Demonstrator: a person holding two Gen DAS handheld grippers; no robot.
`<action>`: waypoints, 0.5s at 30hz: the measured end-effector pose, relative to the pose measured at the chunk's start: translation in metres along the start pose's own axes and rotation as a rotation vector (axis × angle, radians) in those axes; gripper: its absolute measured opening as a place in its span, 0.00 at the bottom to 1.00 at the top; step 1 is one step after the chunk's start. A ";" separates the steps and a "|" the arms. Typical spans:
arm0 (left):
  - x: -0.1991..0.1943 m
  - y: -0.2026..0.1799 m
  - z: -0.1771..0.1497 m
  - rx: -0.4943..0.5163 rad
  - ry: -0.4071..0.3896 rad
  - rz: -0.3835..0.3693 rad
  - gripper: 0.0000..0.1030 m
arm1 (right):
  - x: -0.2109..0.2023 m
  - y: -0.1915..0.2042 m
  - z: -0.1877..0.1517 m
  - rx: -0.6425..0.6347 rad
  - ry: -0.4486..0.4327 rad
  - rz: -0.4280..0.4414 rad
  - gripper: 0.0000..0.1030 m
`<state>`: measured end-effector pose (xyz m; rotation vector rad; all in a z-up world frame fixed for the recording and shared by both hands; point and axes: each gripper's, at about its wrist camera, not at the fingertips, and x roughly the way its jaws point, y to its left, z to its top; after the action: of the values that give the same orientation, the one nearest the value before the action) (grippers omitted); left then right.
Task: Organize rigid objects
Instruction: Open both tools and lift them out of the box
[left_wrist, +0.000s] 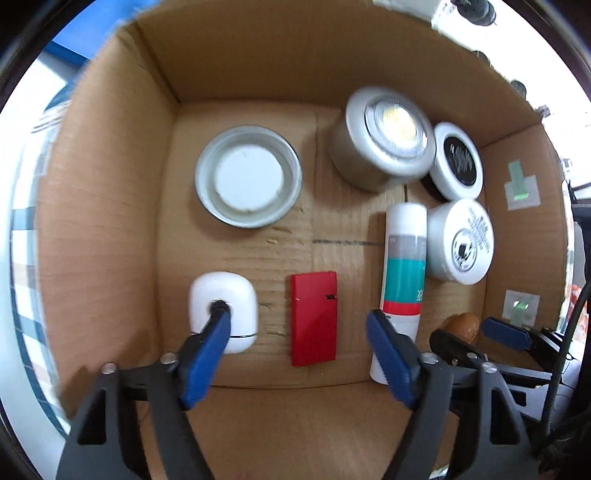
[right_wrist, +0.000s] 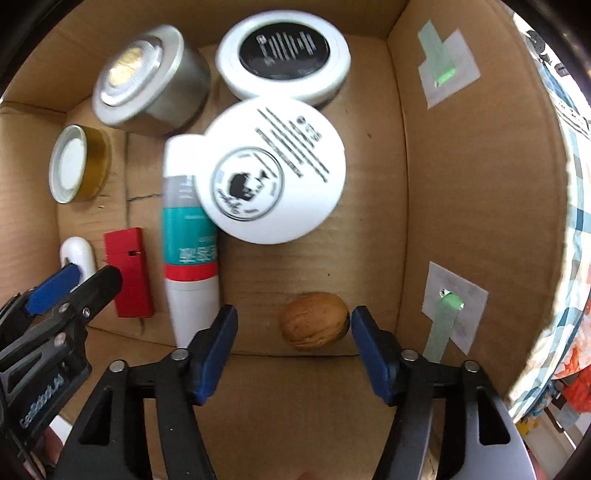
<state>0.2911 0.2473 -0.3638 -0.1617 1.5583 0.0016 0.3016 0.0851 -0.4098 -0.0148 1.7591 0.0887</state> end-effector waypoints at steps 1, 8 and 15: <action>-0.008 0.002 0.001 -0.011 -0.019 0.006 0.82 | -0.006 0.001 -0.001 -0.004 -0.014 0.000 0.71; -0.050 0.006 -0.001 -0.032 -0.098 0.032 1.00 | -0.052 0.005 -0.003 -0.039 -0.148 -0.038 1.00; -0.084 0.010 -0.016 -0.025 -0.176 0.050 1.00 | -0.083 -0.002 -0.020 -0.017 -0.208 -0.039 1.00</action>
<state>0.2729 0.2636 -0.2811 -0.1387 1.3869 0.0730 0.2979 0.0790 -0.3250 -0.0502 1.5500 0.0737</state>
